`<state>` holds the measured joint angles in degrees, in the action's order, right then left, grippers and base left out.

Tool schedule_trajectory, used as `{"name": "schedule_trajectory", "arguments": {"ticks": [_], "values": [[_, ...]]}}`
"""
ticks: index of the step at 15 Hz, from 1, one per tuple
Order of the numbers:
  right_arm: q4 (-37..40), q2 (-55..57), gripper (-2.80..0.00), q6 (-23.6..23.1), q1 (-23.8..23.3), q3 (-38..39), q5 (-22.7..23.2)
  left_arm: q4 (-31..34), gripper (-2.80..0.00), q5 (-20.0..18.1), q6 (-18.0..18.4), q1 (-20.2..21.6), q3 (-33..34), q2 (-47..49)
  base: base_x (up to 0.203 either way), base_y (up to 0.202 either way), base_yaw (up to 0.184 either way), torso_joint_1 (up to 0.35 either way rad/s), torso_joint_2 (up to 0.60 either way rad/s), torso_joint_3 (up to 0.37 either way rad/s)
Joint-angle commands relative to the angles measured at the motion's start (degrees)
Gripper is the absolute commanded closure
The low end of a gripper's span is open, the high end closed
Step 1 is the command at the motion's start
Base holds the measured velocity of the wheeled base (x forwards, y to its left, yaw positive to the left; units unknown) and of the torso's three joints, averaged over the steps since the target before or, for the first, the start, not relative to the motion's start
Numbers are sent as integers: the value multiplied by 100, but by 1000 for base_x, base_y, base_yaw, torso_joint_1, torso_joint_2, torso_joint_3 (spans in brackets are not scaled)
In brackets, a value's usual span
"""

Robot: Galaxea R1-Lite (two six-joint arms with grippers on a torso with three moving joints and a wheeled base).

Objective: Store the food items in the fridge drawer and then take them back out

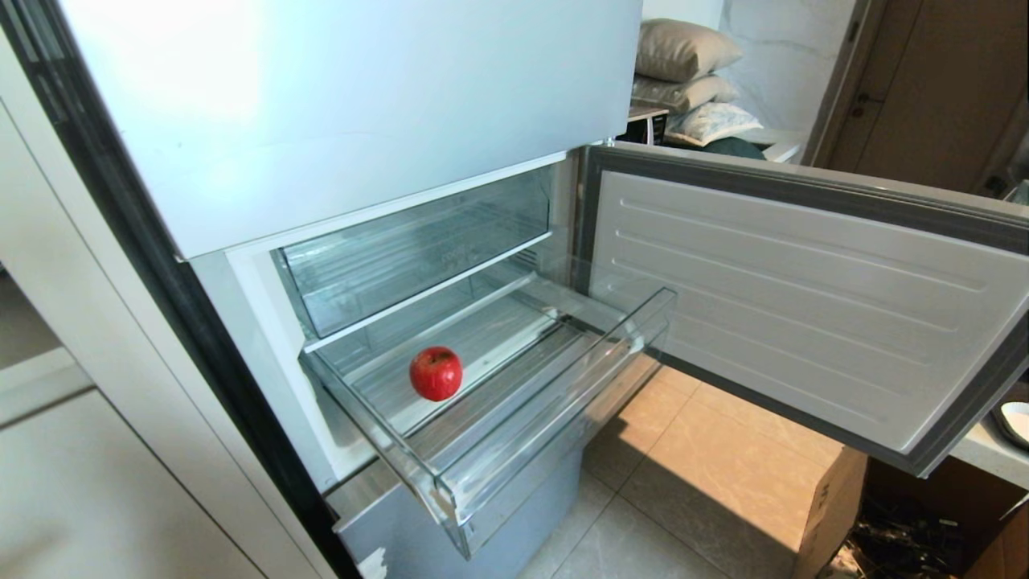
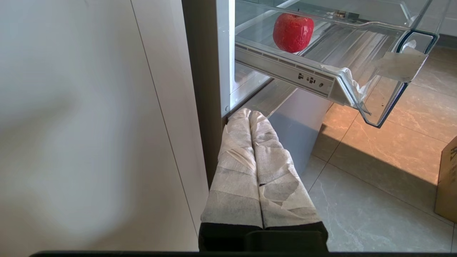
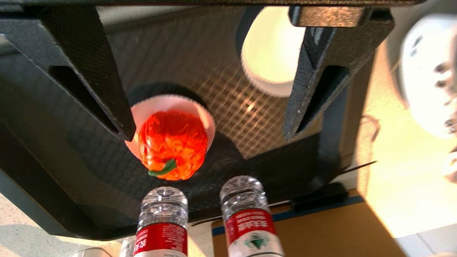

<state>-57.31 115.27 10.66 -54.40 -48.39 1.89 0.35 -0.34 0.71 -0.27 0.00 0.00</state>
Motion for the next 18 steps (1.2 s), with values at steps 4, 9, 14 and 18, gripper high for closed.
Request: {"name": "schedule_trajectory", "arguments": {"ticks": [4,9,14,18], "values": [[-34,829,-280,-76,-23,-604,-369,0,0,-1,0,0,0,9,0,0,0,0,0,0],[-262,1577,-280,-255,-102,-1270,-370,1,0,-1,0,0,0,9,0,0,0,0,0,0],[-280,2061,-280,-257,-168,-1795,-390,0,0,-1,0,0,0,9,0,0,0,0,0,0],[-280,2294,-280,-266,-227,-1928,-385,7,0,-1,0,0,0,9,0,0,0,0,0,0]]}}
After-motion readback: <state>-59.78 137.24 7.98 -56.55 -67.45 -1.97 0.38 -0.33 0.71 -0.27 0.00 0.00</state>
